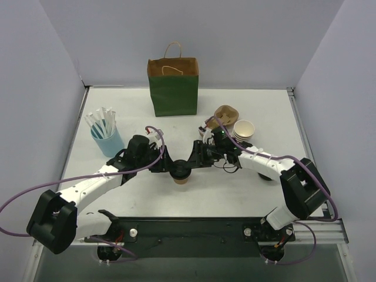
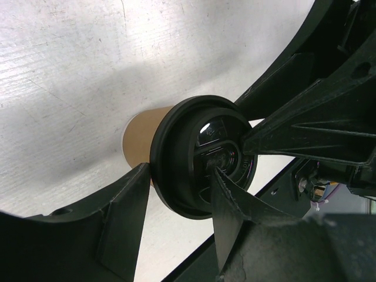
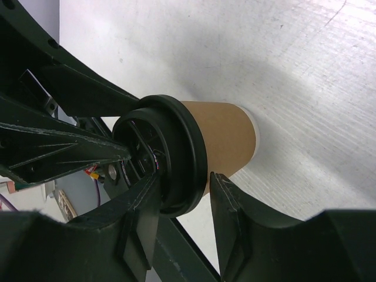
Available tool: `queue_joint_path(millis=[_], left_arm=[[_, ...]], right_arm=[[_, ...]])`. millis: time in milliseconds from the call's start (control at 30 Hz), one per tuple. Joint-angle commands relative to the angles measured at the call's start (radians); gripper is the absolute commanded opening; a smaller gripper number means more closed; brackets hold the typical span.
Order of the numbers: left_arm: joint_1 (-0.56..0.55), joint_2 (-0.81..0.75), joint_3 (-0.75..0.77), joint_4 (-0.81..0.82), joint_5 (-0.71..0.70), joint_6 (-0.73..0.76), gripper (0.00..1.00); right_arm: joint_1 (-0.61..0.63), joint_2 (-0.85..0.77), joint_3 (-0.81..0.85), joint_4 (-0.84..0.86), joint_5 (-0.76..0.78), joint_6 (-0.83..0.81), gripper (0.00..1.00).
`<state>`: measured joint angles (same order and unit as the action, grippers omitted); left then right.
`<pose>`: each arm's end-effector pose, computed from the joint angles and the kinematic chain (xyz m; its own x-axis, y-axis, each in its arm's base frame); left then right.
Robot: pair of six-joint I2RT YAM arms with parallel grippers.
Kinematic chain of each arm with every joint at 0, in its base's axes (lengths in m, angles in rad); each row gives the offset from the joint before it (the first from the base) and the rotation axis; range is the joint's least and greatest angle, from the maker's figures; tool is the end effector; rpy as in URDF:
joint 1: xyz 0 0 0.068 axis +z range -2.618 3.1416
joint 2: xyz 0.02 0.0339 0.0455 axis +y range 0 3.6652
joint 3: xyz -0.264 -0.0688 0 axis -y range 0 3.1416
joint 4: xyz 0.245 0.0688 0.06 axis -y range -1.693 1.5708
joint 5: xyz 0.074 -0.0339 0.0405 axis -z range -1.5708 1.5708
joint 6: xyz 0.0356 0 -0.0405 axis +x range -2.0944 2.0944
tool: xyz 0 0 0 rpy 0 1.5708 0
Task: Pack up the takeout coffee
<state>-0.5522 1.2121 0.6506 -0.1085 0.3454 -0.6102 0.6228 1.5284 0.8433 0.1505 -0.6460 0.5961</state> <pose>0.2073 -0.1419 0.2143 -0.8456 -0.1123 -0.5219 0.2867 0.7291 -0.6215 0.2512 0.2068 0.2165 -0.8402 -0.0515 -0.5399 -0.5013 0.4535 0.7369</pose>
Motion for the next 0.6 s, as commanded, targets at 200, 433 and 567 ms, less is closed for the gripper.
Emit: queue_joint_path(millis=[200,433,567], left_arm=[[0.006,0.001,0.004,0.009,-0.009,0.013,0.54],[0.005,-0.023,-0.068,0.039,-0.051,-0.031,0.5],[0.001,-0.054,-0.106,0.061,-0.075,-0.062,0.5]], right_arm=[[0.011,0.076,0.048,-0.103,-0.014,-0.13,0.36],[-0.001,0.07,0.097,-0.124,-0.023,-0.095,0.42],[-0.024,0.052,0.125,-0.124,-0.029,-0.013,0.49]])
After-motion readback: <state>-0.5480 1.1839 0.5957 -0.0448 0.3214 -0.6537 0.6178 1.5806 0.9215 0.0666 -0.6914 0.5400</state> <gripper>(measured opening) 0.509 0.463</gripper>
